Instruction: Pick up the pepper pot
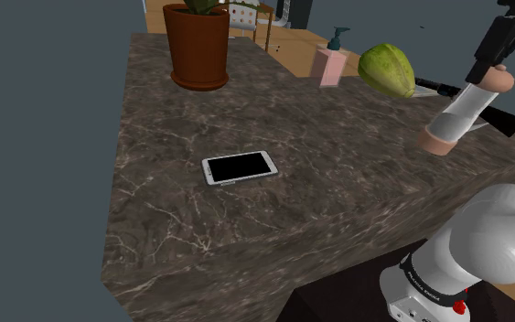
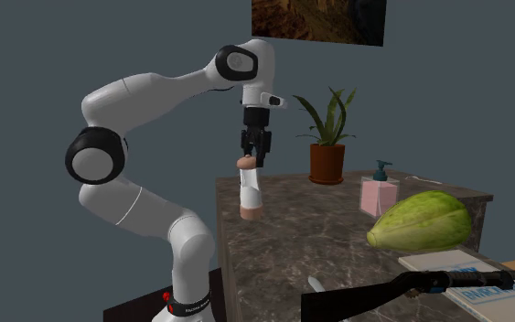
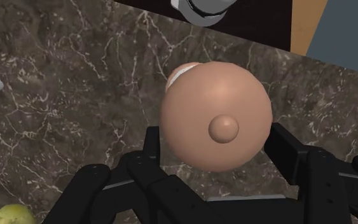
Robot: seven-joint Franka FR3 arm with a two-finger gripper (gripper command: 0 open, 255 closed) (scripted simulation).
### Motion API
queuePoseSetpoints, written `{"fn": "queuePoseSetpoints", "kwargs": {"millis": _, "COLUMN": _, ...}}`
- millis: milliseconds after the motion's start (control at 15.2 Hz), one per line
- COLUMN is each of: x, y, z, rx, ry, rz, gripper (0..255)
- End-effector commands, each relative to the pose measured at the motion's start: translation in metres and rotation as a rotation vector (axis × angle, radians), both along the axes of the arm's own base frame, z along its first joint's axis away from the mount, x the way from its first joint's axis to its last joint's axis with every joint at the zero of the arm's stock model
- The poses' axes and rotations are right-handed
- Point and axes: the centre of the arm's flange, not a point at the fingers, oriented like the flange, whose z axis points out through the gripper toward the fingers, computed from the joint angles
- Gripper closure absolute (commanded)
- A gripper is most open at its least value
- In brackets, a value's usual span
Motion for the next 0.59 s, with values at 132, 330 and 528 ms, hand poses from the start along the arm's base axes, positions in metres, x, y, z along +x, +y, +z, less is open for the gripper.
{"fn": "queuePoseSetpoints", "kwargs": {"millis": 132, "x": 0.000, "y": -0.001, "z": 0.021, "rx": 0.000, "ry": 0.000, "rz": 0.000, "gripper": 255}}
{"fn": "queuePoseSetpoints", "kwargs": {"millis": 330, "x": 0.000, "y": -0.001, "z": 0.037, "rx": 0.000, "ry": 0.000, "rz": 0.000, "gripper": 255}}
{"fn": "queuePoseSetpoints", "kwargs": {"millis": 528, "x": 0.000, "y": -0.001, "z": 0.043, "rx": 0.000, "ry": 0.000, "rz": 0.000, "gripper": 255}}
